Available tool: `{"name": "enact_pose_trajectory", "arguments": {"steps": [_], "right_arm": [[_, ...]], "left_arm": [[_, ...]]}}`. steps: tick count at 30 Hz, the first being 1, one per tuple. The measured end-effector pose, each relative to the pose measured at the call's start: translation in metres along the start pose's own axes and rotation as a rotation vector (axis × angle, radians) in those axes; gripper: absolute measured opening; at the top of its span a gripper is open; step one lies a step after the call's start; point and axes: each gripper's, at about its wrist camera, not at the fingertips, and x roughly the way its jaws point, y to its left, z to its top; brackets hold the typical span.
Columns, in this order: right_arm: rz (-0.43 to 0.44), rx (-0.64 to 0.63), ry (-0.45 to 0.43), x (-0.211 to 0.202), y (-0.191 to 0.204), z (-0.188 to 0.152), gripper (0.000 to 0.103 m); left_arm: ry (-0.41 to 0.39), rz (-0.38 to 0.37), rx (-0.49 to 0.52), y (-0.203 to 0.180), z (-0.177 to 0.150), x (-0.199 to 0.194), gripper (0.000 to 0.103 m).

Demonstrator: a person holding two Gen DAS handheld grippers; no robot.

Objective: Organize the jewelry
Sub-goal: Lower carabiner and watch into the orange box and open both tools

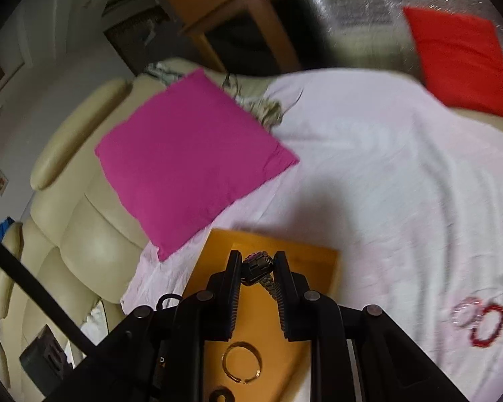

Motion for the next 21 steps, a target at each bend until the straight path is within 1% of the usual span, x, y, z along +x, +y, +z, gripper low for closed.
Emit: {"name": "enact_pose_trajectory", "arguments": {"steps": [3,7,9,13,15,16,17,18,19,20,21], "right_arm": [[-0.013,-0.015,0.053,0.029,0.006,-0.008,0.021],[-0.038,-0.012,0.104,0.059,0.007,-0.018,0.021],[-0.063,-0.008,0.126,0.070,0.003,-0.023,0.021],[-0.087,-0.004,0.152,0.081,-0.004,-0.028,0.021],[-0.085,0.003,0.169,0.084,-0.005,-0.028,0.021],[-0.081,0.007,0.178,0.085,-0.007,-0.028,0.024],[-0.069,0.023,0.188,0.083,-0.009,-0.028,0.023],[-0.064,0.032,0.191,0.080,-0.011,-0.027,0.024],[-0.061,0.035,0.193,0.079,-0.011,-0.026,0.024],[-0.050,0.035,0.190,0.075,-0.012,-0.024,0.024],[-0.030,0.037,0.184,0.067,-0.014,-0.022,0.026]], "left_arm": [[0.022,0.040,0.016,0.001,-0.001,0.007,0.017],[0.067,0.040,0.004,0.007,-0.003,0.019,0.017],[0.094,0.067,0.019,0.006,-0.006,0.026,0.017],[0.119,0.060,0.033,0.000,-0.007,0.032,0.017],[0.131,0.073,0.056,-0.004,-0.007,0.035,0.017],[0.135,0.079,0.062,-0.005,-0.007,0.035,0.018],[0.137,0.082,0.062,-0.006,-0.007,0.035,0.019],[0.137,0.083,0.058,-0.006,-0.006,0.034,0.026],[0.135,0.083,0.055,-0.007,-0.006,0.034,0.039],[0.127,0.082,0.048,-0.007,-0.005,0.032,0.045],[0.111,0.078,0.038,-0.008,-0.004,0.028,0.055]]}}
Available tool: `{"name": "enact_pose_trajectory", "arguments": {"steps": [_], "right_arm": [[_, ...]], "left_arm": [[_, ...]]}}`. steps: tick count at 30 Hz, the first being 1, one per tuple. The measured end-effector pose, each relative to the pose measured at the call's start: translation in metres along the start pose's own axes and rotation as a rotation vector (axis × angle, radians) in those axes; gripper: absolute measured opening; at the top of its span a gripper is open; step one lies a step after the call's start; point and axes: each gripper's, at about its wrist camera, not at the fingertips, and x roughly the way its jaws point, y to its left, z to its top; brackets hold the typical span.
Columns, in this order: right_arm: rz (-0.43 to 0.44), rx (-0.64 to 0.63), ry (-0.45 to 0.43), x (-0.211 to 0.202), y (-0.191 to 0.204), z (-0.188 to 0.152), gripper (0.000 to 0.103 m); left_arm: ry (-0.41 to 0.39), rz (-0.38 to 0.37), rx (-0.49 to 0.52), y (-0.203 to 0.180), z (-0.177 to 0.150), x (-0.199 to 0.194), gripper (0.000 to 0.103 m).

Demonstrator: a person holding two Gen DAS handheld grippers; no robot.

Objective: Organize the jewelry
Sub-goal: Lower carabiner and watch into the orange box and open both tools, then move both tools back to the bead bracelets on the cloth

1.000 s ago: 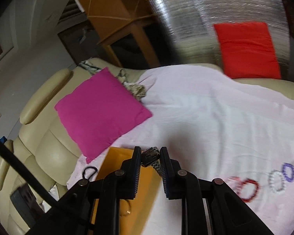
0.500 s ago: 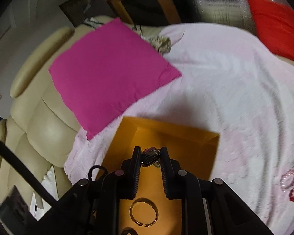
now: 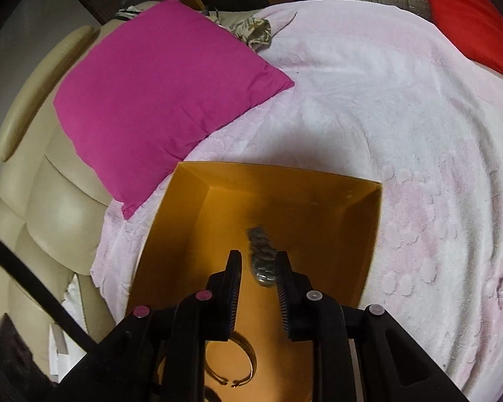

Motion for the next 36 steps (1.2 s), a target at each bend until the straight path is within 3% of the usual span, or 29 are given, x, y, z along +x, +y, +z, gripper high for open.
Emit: {"name": "enact_pose_trajectory", "arguments": {"steps": [2,5,10,17,21,27,31,36], "right_arm": [[0.036,0.008,-0.022,-0.018,-0.005,-0.001,0.033],[0.068,0.014,-0.090,-0.052,-0.015,-0.001,0.033],[0.075,0.073,-0.228,-0.136,-0.068,-0.005,0.033],[-0.014,0.230,-0.392,-0.243,-0.189,-0.040,0.033],[-0.059,0.374,-0.483,-0.289,-0.269,-0.079,0.034],[-0.069,0.536,-0.485,-0.290,-0.356,-0.128,0.035],[-0.051,0.629,-0.472,-0.272,-0.396,-0.148,0.035],[-0.071,0.639,-0.446,-0.245,-0.417,-0.146,0.035]], "left_arm": [[-0.028,-0.004,-0.001,-0.004,0.002,-0.008,0.056],[-0.068,-0.009,0.014,-0.016,0.003,-0.018,0.059],[-0.093,-0.021,0.060,-0.043,0.003,-0.024,0.060],[-0.205,-0.048,0.178,-0.109,-0.005,-0.044,0.067],[-0.238,-0.091,0.272,-0.157,-0.017,-0.047,0.068],[-0.180,-0.144,0.448,-0.228,-0.045,-0.029,0.069],[-0.121,-0.174,0.483,-0.259,-0.055,-0.013,0.069],[-0.004,-0.228,0.511,-0.286,-0.066,0.013,0.069]]}}
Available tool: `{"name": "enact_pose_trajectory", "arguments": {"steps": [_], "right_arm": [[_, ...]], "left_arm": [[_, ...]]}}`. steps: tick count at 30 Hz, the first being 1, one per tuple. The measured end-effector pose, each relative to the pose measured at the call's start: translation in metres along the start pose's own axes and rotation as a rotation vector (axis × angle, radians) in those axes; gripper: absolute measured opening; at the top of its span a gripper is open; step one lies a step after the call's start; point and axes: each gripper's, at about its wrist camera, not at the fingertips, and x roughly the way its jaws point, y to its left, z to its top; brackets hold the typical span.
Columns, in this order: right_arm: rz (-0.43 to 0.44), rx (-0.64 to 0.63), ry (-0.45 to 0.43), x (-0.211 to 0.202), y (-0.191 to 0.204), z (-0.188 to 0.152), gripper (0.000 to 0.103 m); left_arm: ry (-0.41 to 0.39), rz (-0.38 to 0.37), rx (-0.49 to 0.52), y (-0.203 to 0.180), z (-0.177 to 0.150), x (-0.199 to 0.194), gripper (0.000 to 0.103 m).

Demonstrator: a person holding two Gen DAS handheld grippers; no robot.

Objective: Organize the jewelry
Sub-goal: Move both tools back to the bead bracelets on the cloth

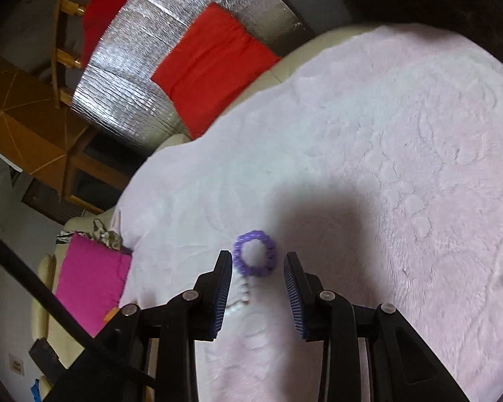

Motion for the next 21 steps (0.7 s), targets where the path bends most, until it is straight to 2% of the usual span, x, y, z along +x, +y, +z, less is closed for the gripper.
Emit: {"name": "enact_pose_trajectory", "arguments": {"steps": [4,8,13,15,16,20,21], "right_arm": [[-0.029,-0.037,0.023,0.023,-0.002,0.007,0.035],[-0.140,-0.149,0.058,0.051,0.011,0.009,0.035],[-0.307,-0.332,0.028,0.076,0.031,0.001,0.033],[-0.365,-0.413,0.007,0.079,0.039,-0.005,0.023],[-0.385,-0.440,0.003,0.079,0.042,-0.008,0.013],[-0.382,-0.426,-0.017,0.069,0.038,-0.009,0.010],[-0.369,-0.406,-0.017,0.064,0.035,-0.008,0.010]], "left_arm": [[0.065,0.010,0.047,-0.008,-0.006,0.017,0.069],[0.108,0.011,0.088,-0.003,-0.010,0.027,0.069],[0.125,-0.023,0.101,0.007,-0.015,0.033,0.069],[0.119,-0.064,0.117,0.006,-0.015,0.033,0.068],[0.114,-0.086,0.125,0.004,-0.015,0.034,0.068],[0.120,-0.111,0.152,-0.006,-0.017,0.039,0.066],[0.127,-0.116,0.160,-0.009,-0.017,0.044,0.056]]}}
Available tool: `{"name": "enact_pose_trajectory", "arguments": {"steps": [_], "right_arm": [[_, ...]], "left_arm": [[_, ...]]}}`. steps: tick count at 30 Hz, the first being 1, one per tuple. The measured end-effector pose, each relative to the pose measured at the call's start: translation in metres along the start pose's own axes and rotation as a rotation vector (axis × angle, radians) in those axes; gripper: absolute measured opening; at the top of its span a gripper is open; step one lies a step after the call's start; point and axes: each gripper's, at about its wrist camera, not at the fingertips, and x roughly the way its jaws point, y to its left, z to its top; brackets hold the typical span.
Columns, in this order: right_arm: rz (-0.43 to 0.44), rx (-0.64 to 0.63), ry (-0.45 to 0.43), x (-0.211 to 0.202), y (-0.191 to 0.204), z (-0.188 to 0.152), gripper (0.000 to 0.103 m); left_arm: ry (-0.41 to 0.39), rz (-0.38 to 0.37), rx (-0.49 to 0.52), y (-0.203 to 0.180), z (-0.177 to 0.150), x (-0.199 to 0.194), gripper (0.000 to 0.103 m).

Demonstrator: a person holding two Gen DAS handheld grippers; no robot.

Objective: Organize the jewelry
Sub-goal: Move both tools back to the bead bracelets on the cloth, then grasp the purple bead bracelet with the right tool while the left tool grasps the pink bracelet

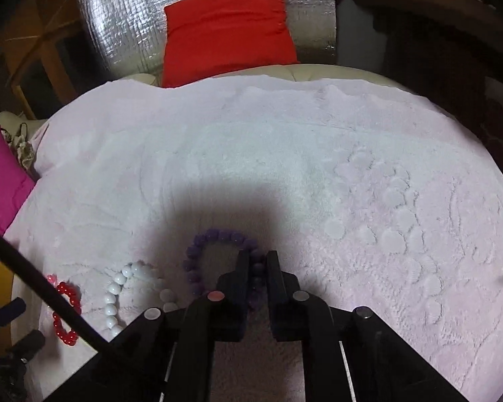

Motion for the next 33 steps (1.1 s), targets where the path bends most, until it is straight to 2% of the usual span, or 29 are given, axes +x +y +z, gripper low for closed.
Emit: {"name": "enact_pose_trajectory", "arguments": {"steps": [1,6,11,18,24,28,33], "right_arm": [[0.010,0.015,-0.001,-0.004,-0.003,-0.001,0.010],[0.053,0.058,0.000,-0.018,-0.008,-0.007,0.010],[0.094,0.099,0.022,-0.020,-0.012,-0.009,0.010],[0.104,0.122,0.037,-0.014,-0.011,-0.007,0.010],[0.139,0.176,0.072,-0.003,-0.019,-0.005,0.010],[0.144,0.188,0.074,-0.002,-0.020,-0.007,0.010],[0.155,0.193,0.082,0.000,-0.020,-0.007,0.010]], "left_arm": [[0.008,-0.008,0.005,-0.001,0.001,0.004,0.048],[-0.015,-0.006,0.016,0.000,0.005,0.006,0.039],[-0.038,-0.005,0.066,0.001,0.007,0.002,0.039],[-0.005,0.035,0.148,0.002,0.003,0.009,0.039],[0.010,0.027,0.191,0.000,0.003,0.018,0.039],[-0.001,0.030,0.172,-0.002,0.012,0.025,0.039],[-0.008,0.031,0.150,-0.006,0.019,0.031,0.027]]}}
